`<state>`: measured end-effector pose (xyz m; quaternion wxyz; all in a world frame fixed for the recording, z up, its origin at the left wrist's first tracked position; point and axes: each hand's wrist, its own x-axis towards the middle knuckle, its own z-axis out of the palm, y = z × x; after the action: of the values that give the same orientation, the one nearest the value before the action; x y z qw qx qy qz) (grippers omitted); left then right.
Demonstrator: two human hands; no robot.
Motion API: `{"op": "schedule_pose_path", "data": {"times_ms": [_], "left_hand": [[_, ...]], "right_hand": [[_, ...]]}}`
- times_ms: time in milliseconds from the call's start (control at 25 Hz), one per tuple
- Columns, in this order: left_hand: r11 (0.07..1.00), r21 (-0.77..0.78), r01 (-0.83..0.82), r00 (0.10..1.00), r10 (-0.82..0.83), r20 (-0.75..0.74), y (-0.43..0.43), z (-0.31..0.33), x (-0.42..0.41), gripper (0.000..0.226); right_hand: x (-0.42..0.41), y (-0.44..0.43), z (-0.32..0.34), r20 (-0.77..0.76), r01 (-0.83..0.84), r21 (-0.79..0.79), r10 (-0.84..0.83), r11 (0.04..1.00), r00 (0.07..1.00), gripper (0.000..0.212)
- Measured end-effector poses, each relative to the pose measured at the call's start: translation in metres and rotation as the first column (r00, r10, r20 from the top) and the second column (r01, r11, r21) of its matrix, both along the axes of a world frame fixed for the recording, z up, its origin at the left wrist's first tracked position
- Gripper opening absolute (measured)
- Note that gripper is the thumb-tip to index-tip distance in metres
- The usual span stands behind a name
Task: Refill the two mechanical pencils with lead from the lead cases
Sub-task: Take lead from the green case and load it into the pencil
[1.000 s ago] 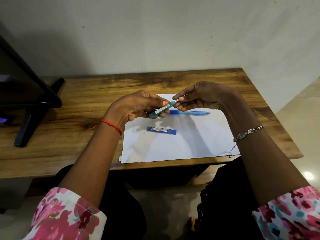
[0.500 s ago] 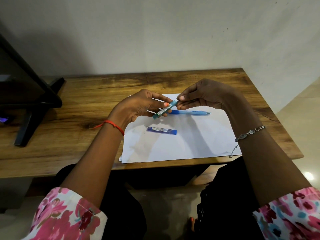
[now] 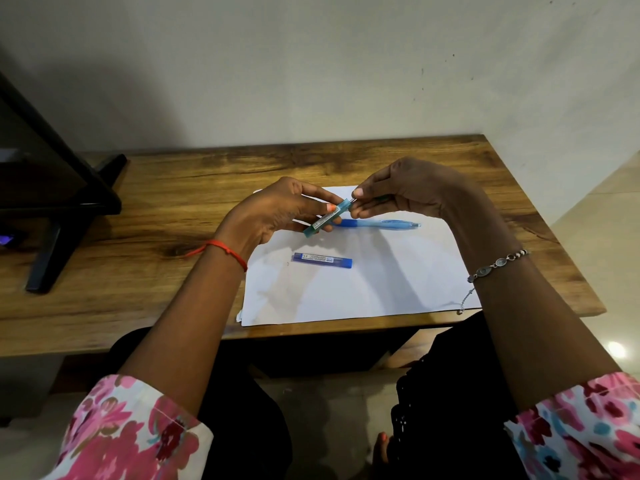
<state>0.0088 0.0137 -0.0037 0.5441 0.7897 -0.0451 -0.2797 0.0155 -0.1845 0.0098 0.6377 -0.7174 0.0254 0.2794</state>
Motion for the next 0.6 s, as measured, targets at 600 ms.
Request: {"op": "schedule_pose_path", "data": {"times_ms": [600], "left_hand": [[0.999, -0.036, -0.018, 0.999, 0.019, 0.036, -0.0037, -0.0033, 0.0000, 0.017]], "right_hand": [[-0.0002, 0.0077, 0.0000, 0.101, -0.039, -0.160, 0.056, 0.986, 0.993, 0.015]]}}
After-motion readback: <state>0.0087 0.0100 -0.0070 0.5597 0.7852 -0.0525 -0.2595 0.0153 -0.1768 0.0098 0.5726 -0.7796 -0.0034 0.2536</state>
